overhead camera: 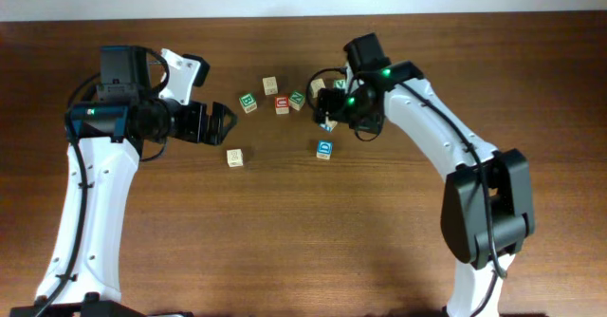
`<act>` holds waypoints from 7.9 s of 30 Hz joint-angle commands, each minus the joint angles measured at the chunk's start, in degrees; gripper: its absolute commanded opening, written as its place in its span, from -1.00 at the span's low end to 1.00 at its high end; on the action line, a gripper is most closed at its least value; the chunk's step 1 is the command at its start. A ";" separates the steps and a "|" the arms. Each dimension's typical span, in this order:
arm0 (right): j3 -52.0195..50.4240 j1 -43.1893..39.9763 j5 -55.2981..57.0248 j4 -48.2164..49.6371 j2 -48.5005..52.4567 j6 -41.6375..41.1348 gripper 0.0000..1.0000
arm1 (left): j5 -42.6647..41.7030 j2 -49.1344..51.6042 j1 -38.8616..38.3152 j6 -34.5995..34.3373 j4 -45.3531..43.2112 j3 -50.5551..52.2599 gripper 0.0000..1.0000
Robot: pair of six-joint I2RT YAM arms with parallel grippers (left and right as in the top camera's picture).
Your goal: Rotate 5 blocks
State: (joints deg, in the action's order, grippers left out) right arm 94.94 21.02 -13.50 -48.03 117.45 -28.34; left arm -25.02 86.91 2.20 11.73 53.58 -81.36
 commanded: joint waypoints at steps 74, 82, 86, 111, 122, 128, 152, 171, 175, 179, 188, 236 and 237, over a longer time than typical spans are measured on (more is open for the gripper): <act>-3.74 10.84 15.93 1.16 3.85 -9.77 -0.13 | 25.86 9.90 -1.09 -21.16 2.64 -0.81 0.98; -3.74 10.84 15.72 1.29 4.87 -10.08 -0.33 | 25.86 9.90 -1.09 -21.16 2.69 -0.81 0.98; -3.74 10.84 15.72 1.14 4.85 -9.86 -0.46 | 25.86 9.90 -1.07 -21.14 2.69 -0.81 0.98; -1.70 1.49 14.58 -13.57 4.83 -1.55 -0.31 | 25.86 9.90 -1.09 -21.16 2.67 -0.81 0.98; -1.70 1.40 13.79 -14.12 4.83 7.15 0.03 | 25.86 9.90 -1.09 -21.14 2.67 -0.81 0.98; 4.17 1.49 11.93 -16.09 4.33 10.08 0.04 | 25.88 9.90 -1.07 -21.14 2.47 -0.81 0.98; 14.19 5.22 17.35 -4.81 12.92 -11.58 0.21 | 25.90 9.90 -1.03 -21.14 1.18 -0.81 0.98; 13.92 5.22 16.28 -3.13 16.59 -13.64 -0.35 | 25.90 9.90 -1.03 -21.14 1.18 -0.81 0.99; 13.94 5.22 14.95 -4.74 16.52 -8.22 -0.41 | 25.90 9.90 -1.03 -21.14 1.18 -0.81 0.98; 14.05 5.16 10.62 -7.85 15.72 -0.63 -0.39 | 25.90 9.90 -1.03 -21.14 1.18 -0.81 0.98; 14.03 5.22 10.27 -17.73 15.34 2.03 -0.36 | 25.90 9.90 -1.03 -21.14 1.18 -0.81 0.98; 22.21 7.13 12.26 -29.62 15.26 8.46 -0.30 | 25.90 9.90 -1.03 -21.14 1.18 -0.81 0.98; 21.92 7.17 12.48 -30.45 15.26 8.44 -0.29 | 25.90 9.90 -1.03 -21.14 1.18 -0.81 0.98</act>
State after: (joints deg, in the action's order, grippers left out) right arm 116.33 27.29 -2.39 -76.90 133.25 -20.45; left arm 0.49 96.47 1.28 -8.69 54.85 -81.36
